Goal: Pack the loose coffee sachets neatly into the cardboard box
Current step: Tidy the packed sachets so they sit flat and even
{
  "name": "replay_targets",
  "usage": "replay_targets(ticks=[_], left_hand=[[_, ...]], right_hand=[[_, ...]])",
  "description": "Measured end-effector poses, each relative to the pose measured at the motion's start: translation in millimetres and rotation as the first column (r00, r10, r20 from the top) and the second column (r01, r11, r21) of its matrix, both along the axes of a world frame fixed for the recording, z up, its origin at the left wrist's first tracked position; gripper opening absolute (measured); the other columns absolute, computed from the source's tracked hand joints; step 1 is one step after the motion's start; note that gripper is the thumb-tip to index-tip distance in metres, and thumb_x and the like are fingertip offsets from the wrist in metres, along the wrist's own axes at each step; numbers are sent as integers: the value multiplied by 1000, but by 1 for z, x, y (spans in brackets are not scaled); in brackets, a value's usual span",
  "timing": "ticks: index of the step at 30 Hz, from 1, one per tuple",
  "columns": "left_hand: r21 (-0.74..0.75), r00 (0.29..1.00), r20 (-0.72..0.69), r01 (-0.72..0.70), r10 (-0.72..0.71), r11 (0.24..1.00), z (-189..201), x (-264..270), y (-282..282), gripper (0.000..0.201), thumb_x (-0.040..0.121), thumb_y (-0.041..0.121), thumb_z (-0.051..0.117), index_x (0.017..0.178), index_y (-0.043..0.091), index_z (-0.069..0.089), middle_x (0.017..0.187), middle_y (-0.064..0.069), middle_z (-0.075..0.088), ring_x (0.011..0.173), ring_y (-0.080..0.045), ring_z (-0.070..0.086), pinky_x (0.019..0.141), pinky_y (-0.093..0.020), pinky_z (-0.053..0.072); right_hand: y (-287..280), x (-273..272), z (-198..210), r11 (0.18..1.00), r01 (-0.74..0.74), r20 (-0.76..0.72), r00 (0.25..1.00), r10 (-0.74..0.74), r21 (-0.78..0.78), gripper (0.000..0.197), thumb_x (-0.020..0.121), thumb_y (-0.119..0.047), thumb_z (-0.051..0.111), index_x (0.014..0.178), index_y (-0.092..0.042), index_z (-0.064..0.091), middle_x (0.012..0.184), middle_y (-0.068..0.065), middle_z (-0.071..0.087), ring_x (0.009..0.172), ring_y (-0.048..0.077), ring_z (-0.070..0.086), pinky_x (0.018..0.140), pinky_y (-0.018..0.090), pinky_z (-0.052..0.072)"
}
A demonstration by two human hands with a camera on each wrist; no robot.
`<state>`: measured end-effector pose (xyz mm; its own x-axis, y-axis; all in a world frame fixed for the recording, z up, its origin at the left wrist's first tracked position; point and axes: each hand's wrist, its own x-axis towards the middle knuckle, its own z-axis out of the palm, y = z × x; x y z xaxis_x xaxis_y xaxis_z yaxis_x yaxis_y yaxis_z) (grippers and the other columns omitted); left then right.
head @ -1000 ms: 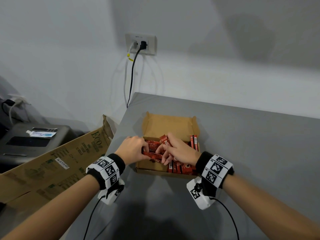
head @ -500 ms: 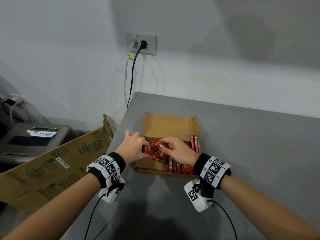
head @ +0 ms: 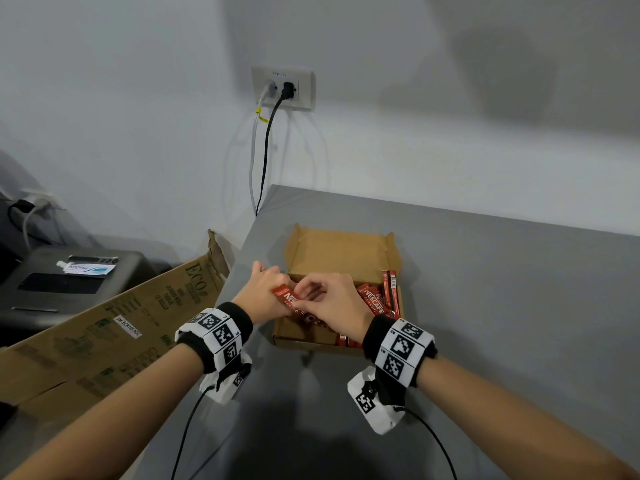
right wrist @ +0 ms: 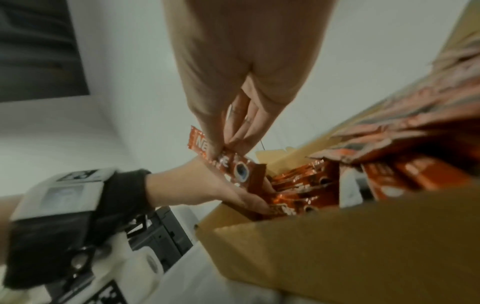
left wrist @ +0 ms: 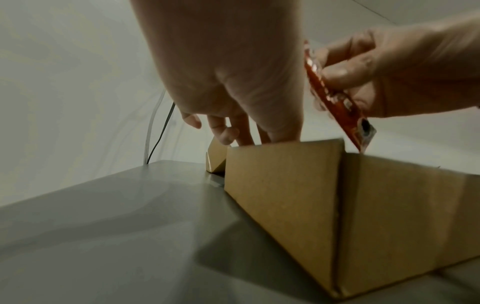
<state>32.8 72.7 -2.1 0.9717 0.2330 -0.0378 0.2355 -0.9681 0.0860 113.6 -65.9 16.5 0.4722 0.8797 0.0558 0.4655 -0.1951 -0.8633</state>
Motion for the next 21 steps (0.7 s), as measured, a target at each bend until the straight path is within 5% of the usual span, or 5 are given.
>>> replay_targets(ticks=[4,8,16,21], left_hand=[[-31,999,-51,11,-13,999,0,1,3,18,84,44,59,83,28,65,81,9,54,87,-13,40,75,-32,16],[-65,997,-74,-2,-3,998,0,1,3,23,79,51,63,87,29,67,83,10,55,86,-11,36,77,-32,18],[-143,995,31,94,-90,985,8,-3,3,27,77,52,66,89,27,67,97,13,62,92,-9,45,78,-26,22],[-79,987,-18,156,-157,985,0,-8,-7,27,82,49,61,90,24,70,95,11,64,99,-10,45,80,-25,21]], right_hand=[[-4,2,-10,955,-151,188,961,201,-254,11,77,-10,74,86,-8,68,84,4,68,77,14,62,74,20,49],[-4,4,-17,890,-101,433,845,312,-444,9,84,-14,65,92,-12,65,97,8,68,94,23,60,85,34,45],[1,6,-18,880,-73,440,845,305,-469,7,81,-13,64,85,-7,62,97,11,65,94,28,59,77,35,44],[-4,10,-15,877,-75,419,857,299,-474,13,80,-14,68,89,-7,63,98,11,65,96,27,58,83,35,47]])
